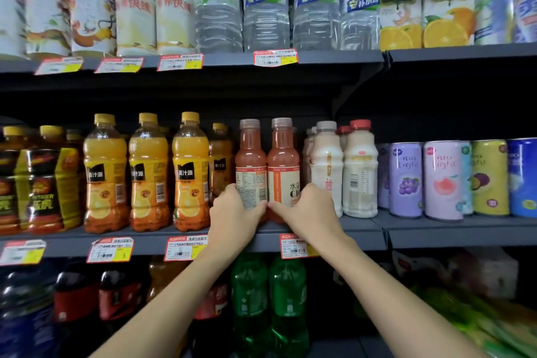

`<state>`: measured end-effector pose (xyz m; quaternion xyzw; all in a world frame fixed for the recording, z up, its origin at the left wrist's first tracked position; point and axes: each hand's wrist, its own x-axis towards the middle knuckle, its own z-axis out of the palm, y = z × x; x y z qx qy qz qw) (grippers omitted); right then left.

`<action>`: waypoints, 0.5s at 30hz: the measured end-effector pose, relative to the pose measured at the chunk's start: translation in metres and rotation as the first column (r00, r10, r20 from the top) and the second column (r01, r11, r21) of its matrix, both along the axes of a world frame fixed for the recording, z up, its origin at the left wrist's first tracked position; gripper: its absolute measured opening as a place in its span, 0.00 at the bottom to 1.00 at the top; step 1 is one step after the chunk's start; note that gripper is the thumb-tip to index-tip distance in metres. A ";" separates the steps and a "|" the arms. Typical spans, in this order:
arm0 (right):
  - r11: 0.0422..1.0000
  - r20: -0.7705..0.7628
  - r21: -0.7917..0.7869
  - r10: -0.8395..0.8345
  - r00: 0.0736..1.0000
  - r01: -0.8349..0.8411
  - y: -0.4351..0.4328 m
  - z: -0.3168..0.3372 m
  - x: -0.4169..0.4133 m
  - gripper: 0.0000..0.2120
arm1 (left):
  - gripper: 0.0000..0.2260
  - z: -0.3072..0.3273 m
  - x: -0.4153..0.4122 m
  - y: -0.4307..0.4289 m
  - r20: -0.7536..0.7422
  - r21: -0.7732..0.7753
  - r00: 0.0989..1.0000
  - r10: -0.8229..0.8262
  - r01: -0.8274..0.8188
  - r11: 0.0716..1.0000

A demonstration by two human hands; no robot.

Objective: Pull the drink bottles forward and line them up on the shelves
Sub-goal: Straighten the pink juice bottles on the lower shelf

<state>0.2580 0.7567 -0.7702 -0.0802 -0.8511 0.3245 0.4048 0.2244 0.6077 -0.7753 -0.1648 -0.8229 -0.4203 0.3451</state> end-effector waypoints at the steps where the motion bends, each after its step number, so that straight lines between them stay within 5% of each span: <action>1: 0.999 0.016 0.032 -0.009 1.000 0.008 0.000 0.002 0.005 0.26 | 0.25 0.001 0.001 -0.002 -0.004 -0.008 1.000 -0.013 0.013 1.000; 11: 0.968 0.088 0.236 -0.109 0.990 0.086 -0.009 -0.003 0.039 0.40 | 0.24 -0.001 0.017 -0.024 -0.054 -0.048 0.993 -0.107 0.104 0.993; 15: 0.996 0.169 0.090 0.003 0.986 -0.018 -0.001 0.001 0.040 0.36 | 0.25 -0.001 0.019 -0.028 -0.052 -0.031 0.987 -0.155 0.154 0.988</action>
